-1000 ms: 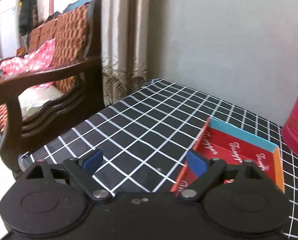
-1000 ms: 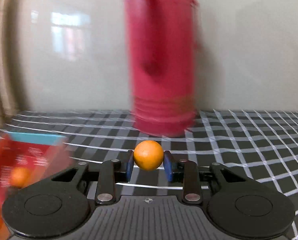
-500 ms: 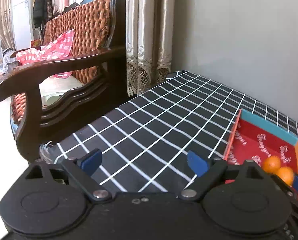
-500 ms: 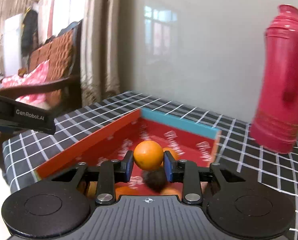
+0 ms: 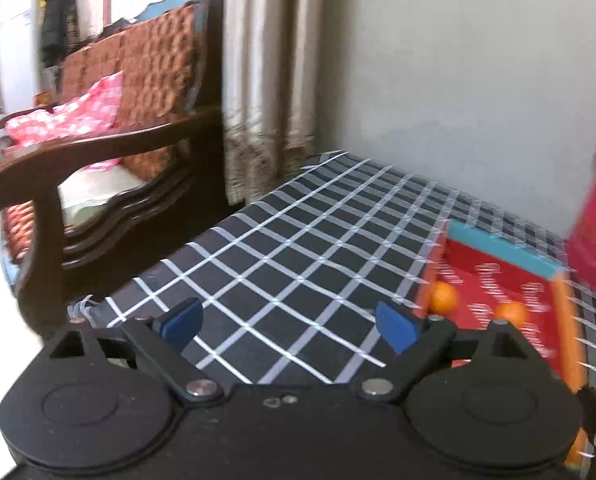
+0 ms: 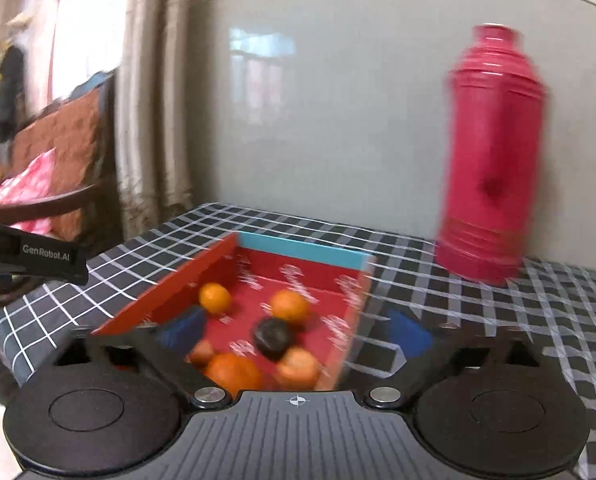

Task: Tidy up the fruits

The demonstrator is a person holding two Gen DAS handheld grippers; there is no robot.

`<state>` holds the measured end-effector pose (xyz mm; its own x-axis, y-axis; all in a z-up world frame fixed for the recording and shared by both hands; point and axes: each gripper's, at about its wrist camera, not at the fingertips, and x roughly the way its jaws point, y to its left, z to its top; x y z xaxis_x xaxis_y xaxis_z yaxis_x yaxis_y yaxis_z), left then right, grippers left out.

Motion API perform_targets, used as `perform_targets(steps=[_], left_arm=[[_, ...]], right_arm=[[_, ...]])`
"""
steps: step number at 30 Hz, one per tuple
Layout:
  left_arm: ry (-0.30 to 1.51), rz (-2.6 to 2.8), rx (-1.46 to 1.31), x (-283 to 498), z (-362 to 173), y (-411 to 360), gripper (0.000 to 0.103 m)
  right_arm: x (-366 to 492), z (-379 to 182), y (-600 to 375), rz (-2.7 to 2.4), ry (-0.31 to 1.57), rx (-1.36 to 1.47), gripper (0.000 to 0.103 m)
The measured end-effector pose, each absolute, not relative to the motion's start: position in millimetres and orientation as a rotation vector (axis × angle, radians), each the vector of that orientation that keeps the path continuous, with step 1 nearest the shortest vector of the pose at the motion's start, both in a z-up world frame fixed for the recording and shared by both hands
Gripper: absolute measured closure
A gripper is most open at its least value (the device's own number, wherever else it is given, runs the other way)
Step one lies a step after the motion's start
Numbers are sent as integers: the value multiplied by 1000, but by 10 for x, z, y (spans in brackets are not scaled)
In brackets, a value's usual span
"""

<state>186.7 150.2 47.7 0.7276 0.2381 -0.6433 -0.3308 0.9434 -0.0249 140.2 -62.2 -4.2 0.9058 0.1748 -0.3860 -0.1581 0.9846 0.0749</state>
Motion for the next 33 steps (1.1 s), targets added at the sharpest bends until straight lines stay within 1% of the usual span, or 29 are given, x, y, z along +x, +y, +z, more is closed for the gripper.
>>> perform_targets(steps=[2, 5, 6, 11, 14, 24, 33], left_arm=[[667, 285, -134, 1667, 579, 1396, 16], [631, 221, -108, 1217, 771, 1213, 10], [619, 203, -89, 1079, 836, 1154, 7], [543, 109, -6, 324, 1187, 897, 6], [536, 77, 3, 50, 1304, 823, 6], [493, 28, 19, -292, 1488, 724, 6], [497, 34, 39, -314, 1460, 674, 6]], right_arm=[[1094, 30, -745, 119, 391, 71, 0], [620, 178, -901, 48, 384, 85, 0], [457, 238, -947, 28, 376, 95, 0], [-129, 587, -1081, -28, 405, 166, 0], [-388, 752, -1069, -42, 406, 159, 0], [-830, 957, -1063, -65, 377, 179, 0], [-830, 989, -1107, -61, 367, 208, 0]])
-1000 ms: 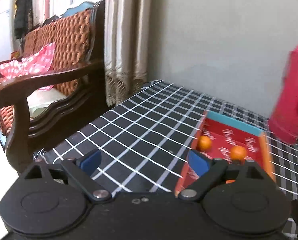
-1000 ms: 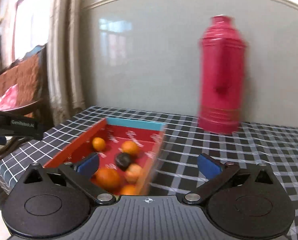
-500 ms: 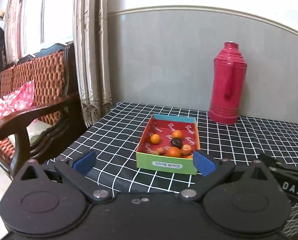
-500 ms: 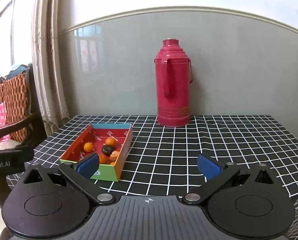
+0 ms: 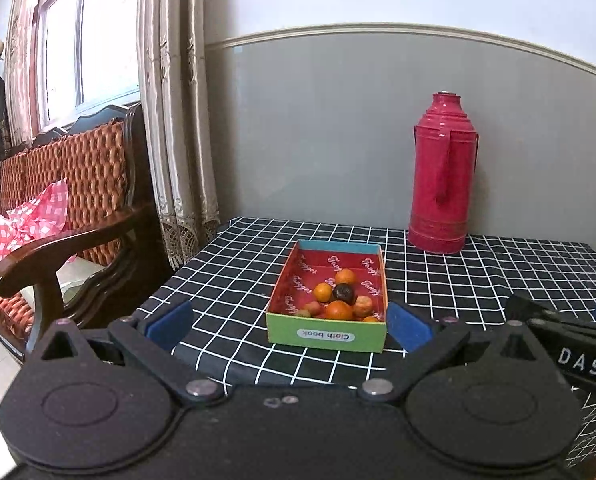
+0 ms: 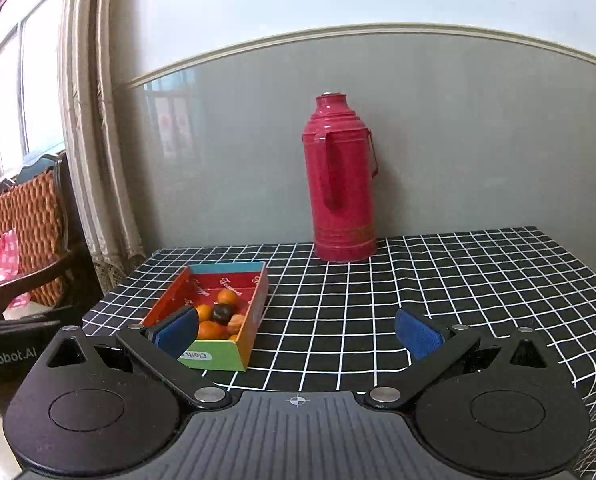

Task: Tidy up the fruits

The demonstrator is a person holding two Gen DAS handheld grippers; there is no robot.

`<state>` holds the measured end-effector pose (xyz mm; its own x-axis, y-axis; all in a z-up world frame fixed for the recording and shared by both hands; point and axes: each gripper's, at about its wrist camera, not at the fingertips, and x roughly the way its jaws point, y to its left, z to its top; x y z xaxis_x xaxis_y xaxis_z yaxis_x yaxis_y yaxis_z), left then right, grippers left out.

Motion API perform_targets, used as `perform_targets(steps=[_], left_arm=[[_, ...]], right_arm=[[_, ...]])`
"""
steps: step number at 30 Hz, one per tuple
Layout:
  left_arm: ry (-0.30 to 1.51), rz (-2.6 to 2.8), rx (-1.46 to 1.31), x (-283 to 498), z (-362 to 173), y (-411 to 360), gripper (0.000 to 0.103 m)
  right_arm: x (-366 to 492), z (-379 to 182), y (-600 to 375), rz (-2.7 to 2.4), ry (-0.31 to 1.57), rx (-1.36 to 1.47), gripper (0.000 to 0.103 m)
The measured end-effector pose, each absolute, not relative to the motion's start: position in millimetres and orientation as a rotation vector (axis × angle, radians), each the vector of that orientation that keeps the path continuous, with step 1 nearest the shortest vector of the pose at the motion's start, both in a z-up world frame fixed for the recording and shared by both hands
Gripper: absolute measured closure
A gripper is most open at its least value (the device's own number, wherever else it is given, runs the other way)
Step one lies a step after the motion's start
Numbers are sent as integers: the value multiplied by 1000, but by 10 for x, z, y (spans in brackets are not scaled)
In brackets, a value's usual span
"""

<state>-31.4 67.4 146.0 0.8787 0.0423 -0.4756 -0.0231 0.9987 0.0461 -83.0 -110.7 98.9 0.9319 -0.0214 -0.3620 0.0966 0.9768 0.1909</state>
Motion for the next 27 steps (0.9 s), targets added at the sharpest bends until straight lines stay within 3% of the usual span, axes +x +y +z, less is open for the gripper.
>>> perform_targets(steps=[27], left_arm=[[524, 44, 35, -271, 1410, 685, 6]], right_arm=[[-789, 974, -1067, -58, 374, 196, 0]])
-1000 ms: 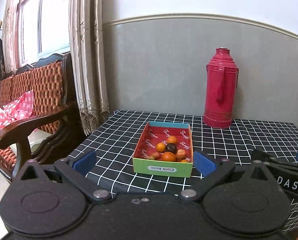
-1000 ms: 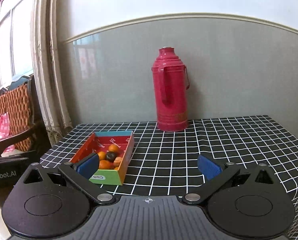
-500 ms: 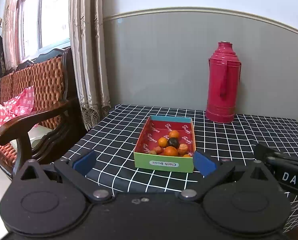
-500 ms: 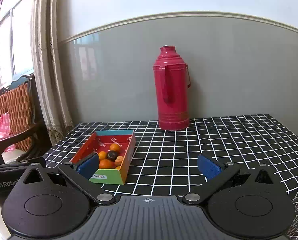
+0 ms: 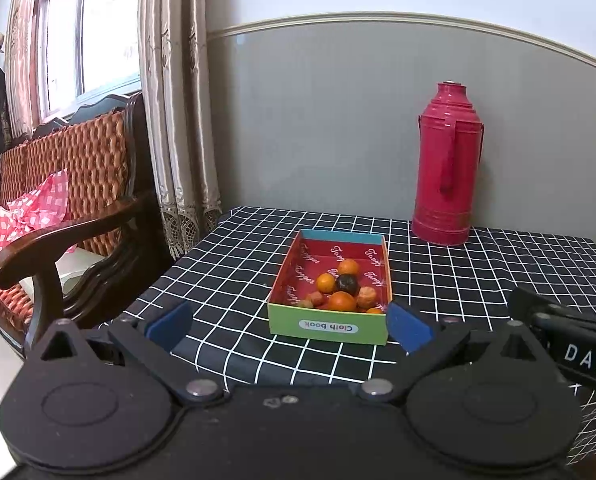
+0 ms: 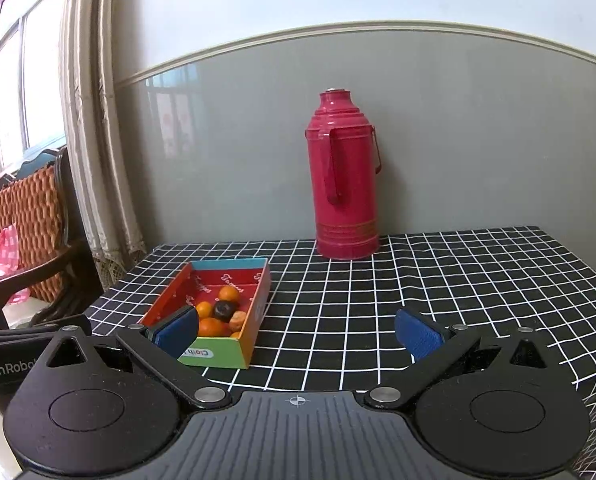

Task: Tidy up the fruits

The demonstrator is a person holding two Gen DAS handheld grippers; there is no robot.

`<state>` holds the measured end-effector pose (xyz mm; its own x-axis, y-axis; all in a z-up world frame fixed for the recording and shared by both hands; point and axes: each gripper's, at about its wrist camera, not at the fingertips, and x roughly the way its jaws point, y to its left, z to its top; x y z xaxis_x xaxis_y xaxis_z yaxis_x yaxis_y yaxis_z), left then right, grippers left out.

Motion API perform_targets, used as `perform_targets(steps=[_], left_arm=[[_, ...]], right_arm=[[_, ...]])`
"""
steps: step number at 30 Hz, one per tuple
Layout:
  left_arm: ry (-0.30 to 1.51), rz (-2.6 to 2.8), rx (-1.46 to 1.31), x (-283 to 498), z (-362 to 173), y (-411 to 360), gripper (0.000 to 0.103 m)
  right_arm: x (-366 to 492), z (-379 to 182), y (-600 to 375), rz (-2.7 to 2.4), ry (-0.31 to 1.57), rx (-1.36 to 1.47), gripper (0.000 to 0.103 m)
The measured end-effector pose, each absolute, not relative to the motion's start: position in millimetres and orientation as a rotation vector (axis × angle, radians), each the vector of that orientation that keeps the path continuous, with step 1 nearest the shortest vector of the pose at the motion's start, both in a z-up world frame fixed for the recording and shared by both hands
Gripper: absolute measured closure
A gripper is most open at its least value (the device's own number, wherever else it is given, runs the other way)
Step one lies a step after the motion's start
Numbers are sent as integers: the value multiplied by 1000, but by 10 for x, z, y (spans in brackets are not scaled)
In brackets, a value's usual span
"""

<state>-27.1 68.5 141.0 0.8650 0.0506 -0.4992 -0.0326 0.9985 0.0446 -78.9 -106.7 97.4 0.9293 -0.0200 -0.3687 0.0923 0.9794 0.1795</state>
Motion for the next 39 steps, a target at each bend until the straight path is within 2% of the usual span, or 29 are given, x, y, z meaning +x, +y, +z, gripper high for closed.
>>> perform_targets(steps=[39], left_arm=[[515, 48, 22, -71, 1285, 639, 6]], right_arm=[[-607, 894, -1057, -43, 385, 231, 0]])
